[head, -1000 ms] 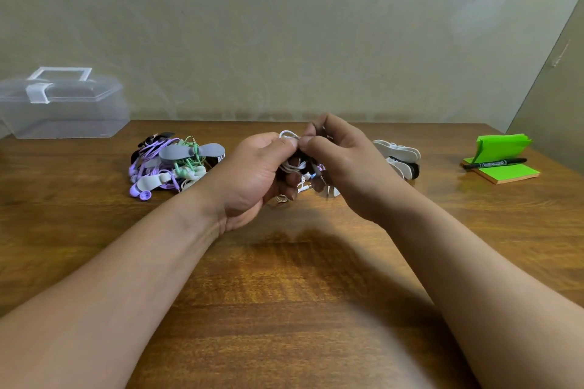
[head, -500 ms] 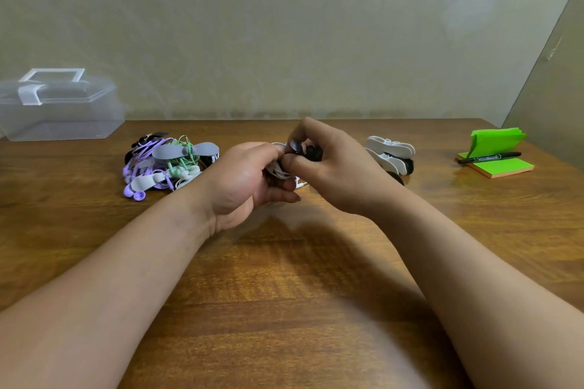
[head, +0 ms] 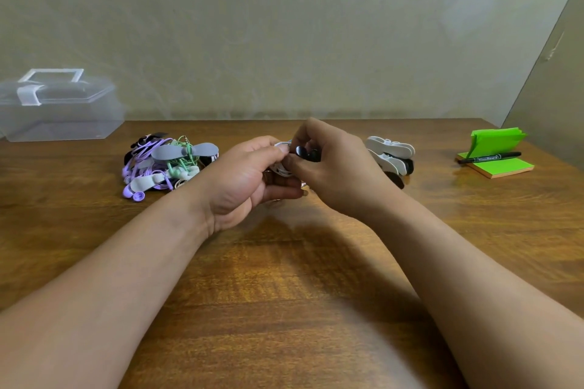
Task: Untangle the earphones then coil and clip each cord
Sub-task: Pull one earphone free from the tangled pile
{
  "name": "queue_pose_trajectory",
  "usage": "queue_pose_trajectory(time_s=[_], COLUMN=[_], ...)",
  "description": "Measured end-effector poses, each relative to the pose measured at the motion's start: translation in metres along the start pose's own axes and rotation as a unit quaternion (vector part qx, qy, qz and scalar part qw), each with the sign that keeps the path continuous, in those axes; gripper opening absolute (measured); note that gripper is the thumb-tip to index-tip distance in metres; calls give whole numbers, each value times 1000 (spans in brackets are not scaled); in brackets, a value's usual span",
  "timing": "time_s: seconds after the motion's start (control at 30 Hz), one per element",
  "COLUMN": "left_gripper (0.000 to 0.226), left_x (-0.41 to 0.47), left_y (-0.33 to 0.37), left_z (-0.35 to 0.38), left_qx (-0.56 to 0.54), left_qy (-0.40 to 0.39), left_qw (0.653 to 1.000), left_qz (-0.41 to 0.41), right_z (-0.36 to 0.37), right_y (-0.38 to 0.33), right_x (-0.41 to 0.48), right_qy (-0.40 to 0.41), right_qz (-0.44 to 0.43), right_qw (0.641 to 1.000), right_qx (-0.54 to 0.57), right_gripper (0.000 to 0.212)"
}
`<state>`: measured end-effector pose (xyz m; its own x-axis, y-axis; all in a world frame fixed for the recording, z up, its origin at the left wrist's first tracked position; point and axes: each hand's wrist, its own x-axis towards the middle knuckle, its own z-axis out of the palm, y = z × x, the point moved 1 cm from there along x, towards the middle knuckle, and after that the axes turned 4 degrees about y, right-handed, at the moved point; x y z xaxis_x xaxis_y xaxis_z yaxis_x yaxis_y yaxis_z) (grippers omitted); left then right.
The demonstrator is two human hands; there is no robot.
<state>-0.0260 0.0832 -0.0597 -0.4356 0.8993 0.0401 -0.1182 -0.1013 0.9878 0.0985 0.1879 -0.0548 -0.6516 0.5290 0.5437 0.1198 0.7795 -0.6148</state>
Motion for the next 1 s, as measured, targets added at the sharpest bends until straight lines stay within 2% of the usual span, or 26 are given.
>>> queue_pose_trajectory(time_s=[0.17, 0.4, 0.5, 0.63, 0.83, 1.0], left_gripper=[23, 16, 18, 32, 36, 34], left_x=[2, 6, 5, 1, 3, 2], left_y=[5, 0, 1, 5, -4, -5], left_z=[-9, -15, -13, -7, -5, -3], left_qx=[-23, 71, 93, 20, 43, 28], left_qy=[23, 75, 82, 34, 67, 45], left_qw=[999, 995, 992, 999, 997, 999], left_qz=[5, 10, 5, -35, -16, 9], right_z=[-4, -8, -4, 0, 4, -2], right_y=[1, 11, 15, 19, 10, 6], right_x=[0, 3, 5, 8, 4, 4], right_qy=[-87, -150, -126, -96, -62, -28], right_qz=[-17, 14, 27, 22, 5, 28], right_qw=[996, 981, 984, 994, 998, 998], right_qx=[16, 124, 126, 52, -27, -54], right_gripper=[19, 25, 19, 12, 13, 31])
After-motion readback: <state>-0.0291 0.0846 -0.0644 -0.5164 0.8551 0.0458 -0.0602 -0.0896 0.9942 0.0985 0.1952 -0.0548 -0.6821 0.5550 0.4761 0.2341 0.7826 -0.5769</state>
